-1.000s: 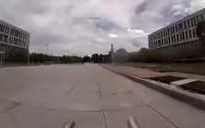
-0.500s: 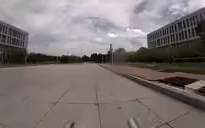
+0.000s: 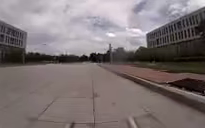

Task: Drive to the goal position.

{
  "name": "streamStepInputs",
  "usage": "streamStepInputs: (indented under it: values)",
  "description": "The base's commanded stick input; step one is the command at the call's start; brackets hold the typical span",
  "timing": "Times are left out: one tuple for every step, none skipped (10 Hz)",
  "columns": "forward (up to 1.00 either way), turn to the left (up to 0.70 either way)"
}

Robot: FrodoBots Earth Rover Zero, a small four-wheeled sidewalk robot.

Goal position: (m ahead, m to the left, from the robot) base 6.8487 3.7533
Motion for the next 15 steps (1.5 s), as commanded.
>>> streamStepInputs:
  values:
    - [1.00, 0.00]
    - [1.00, 0.00]
    - [1.00, 0.00]
    - [1.00, 0.00]
    - [1.00, 0.00]
    - [1.00, 0.00]
    - [1.00, 0.00]
    - [1.00, 0.11]
    - [1.00, 0.25]
    - [1.00, 0.06]
    - [1.00, 0.00]
    - [1.00, 0.00]
    - [1.00, 0.00]
    - [1.00, 0.00]
    - [1.00, 0.00]
